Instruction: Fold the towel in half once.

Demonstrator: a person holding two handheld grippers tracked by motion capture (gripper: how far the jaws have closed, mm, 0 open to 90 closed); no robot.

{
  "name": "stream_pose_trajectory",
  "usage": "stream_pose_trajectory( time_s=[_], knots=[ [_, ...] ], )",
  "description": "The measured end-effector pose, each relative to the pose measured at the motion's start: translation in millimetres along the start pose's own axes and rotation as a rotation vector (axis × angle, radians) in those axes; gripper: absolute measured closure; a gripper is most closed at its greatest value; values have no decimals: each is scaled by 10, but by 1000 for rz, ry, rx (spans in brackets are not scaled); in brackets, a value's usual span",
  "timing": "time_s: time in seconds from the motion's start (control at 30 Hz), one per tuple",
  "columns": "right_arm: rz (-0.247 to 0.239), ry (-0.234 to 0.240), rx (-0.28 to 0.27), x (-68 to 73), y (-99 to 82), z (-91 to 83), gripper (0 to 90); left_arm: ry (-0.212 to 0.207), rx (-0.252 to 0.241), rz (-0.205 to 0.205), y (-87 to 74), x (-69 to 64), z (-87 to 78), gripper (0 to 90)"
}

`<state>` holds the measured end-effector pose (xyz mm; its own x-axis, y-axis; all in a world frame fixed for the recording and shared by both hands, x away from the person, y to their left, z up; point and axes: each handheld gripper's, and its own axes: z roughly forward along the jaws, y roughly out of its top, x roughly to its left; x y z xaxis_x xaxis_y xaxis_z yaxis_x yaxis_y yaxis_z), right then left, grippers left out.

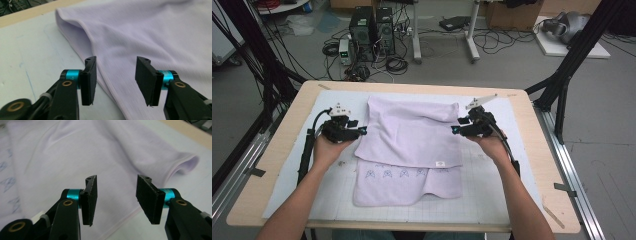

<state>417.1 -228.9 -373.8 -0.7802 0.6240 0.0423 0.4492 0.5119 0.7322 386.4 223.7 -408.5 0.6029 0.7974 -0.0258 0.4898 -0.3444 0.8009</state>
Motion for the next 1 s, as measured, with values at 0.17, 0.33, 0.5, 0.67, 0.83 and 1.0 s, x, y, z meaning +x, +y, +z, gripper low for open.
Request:
stream_pose_trajectory(
  time_s=[0.17, 0.33, 0.5, 0.67, 0.83, 1.0],
  knots=[
    [-15, 42, -33, 212, -322, -62, 551, -65, 52, 66, -239, -222, -60, 565],
    [-27, 84, 18, 343, -565, 18, 548, -96, 115, 91, -387, -301, -34, 626],
    [-54, 114, 91, 495, -576, 47, 521, -77, 81, 65, -467, -362, -116, 549],
    [-107, 118, 50, 675, -673, -74, 571, -99, 52, 99, -582, -503, -288, 542],
    [-123, 121, 46, 820, -874, -128, 588, -114, 48, 126, -689, -614, -427, 548],
    [-139, 133, 69, 913, -1024, -118, 607, -153, 51, 143, -817, -736, -583, 544]
  ],
)
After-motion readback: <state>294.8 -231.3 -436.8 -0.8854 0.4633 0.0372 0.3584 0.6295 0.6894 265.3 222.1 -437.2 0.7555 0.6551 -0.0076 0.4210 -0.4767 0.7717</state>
